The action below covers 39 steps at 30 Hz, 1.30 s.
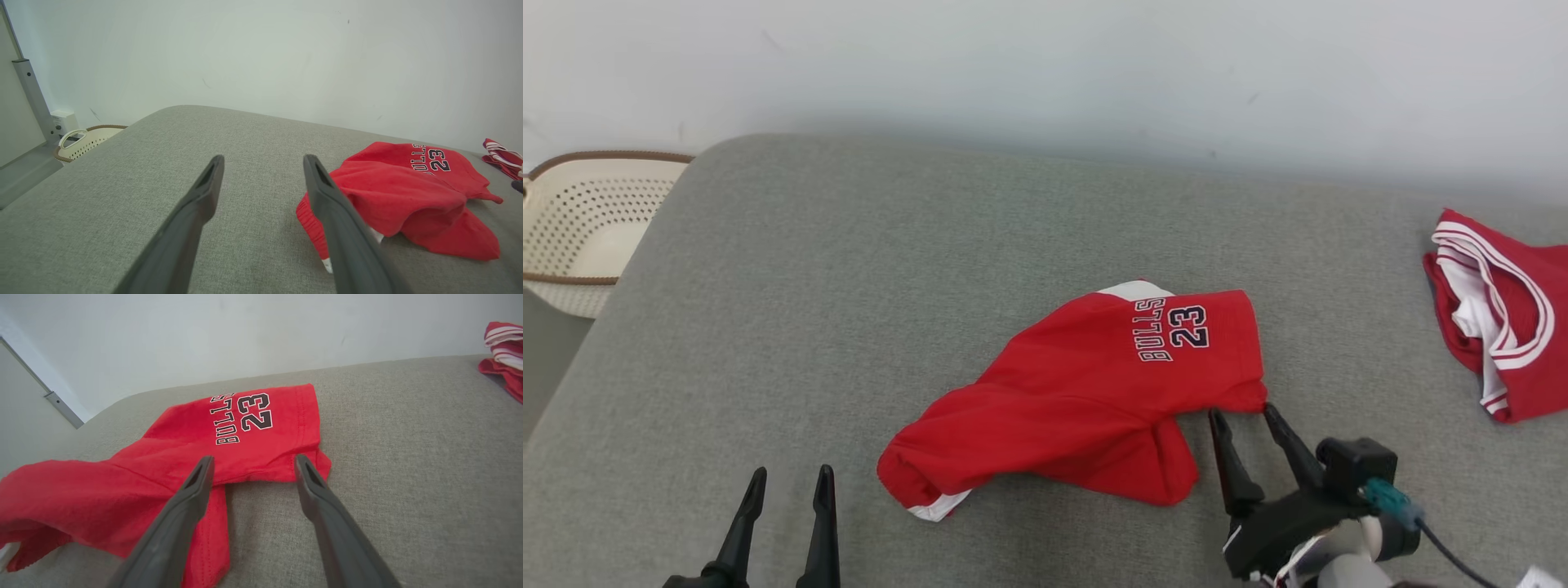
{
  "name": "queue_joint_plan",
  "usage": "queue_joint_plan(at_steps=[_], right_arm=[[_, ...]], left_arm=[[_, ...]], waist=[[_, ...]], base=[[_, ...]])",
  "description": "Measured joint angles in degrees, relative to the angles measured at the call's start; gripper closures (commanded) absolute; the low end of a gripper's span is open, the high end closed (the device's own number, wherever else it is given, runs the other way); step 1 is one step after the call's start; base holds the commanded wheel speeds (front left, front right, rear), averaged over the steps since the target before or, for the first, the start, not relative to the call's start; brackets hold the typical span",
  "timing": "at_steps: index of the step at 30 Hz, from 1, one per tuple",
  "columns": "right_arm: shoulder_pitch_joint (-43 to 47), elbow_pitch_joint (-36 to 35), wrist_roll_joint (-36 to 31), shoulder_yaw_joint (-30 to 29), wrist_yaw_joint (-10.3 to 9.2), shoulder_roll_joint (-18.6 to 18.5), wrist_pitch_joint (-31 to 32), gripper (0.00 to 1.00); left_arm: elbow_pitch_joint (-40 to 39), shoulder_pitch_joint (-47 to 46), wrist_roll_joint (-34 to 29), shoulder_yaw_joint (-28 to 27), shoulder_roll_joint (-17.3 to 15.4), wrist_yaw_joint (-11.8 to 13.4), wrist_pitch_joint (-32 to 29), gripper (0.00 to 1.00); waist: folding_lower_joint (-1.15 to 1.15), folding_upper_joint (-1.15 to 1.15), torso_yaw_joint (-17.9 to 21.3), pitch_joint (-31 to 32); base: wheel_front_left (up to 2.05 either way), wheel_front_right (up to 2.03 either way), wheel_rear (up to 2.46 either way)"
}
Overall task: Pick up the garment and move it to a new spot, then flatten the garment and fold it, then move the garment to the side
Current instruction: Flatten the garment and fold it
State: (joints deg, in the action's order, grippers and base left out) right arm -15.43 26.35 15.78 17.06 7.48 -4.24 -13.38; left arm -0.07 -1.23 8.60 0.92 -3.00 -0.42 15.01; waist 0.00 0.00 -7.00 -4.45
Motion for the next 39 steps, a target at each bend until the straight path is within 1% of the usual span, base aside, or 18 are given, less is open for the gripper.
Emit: queue_joint_plan(at_steps=[8, 9, 15, 17, 23, 30, 34, 39], right_arm=[[-8.01, 10.66, -3.46, -4.97, 0.00, -2.00, 1.24, 0.00], [-10.10, 13.68, -3.77, -5.78, 0.00, -2.21, 1.66, 0.00], [-15.13, 23.35, -3.09, -5.57, 0.00, -2.49, 4.53, 0.00], [-16.89, 25.03, -2.72, -4.81, 0.00, -2.53, 4.07, 1.00], [-20.13, 26.95, -1.98, -2.86, 0.00, -2.77, 1.49, 1.00], [-26.91, 25.57, 1.38, 0.48, 0.00, -3.16, -0.25, 1.00], [-32.39, 24.38, 2.74, 3.30, 0.00, -4.08, -0.11, 1.00], [-38.47, 24.92, 4.07, 7.01, 0.00, -4.67, 2.05, 1.00]], left_arm=[[-0.13, -0.27, 0.96, 1.13, 0.07, 0.52, 0.00, 0.00], [-0.08, -0.38, 1.51, 1.41, 0.05, 0.54, 0.00, 0.00], [0.41, -1.24, 2.13, 1.72, 0.08, 0.59, 0.00, 0.00], [0.60, -1.36, 2.23, 1.70, 0.08, 0.58, 0.00, 0.00], [1.02, -1.37, 2.46, 1.55, 0.07, 0.77, 0.00, 0.00], [1.31, -1.38, 3.05, 2.53, 0.08, 1.11, 0.00, 0.00], [1.36, -1.40, 3.43, 3.10, 0.08, 1.31, 0.00, 0.00], [1.66, -2.01, 4.08, 3.81, 0.08, 1.44, 0.00, 0.00]], waist=[[0.00, 0.00, -2.33, -0.89], [0.00, 0.00, -2.94, -1.34], [0.00, 0.00, -4.83, -2.57], [0.00, 0.00, -5.33, -2.88], [0.01, 0.00, -5.39, -2.87], [0.00, 0.00, -4.45, -2.29], [0.00, 0.00, -4.39, -2.79], [0.00, 0.00, -4.99, -3.81]], base=[[0.00, 0.00, 0.00], [0.00, 0.00, 0.00], [0.00, 0.00, 0.00], [0.00, 0.00, 0.00], [0.00, 0.00, 0.00], [0.00, 0.00, 0.00], [0.00, 0.00, 0.00], [0.00, 0.00, 0.00]])
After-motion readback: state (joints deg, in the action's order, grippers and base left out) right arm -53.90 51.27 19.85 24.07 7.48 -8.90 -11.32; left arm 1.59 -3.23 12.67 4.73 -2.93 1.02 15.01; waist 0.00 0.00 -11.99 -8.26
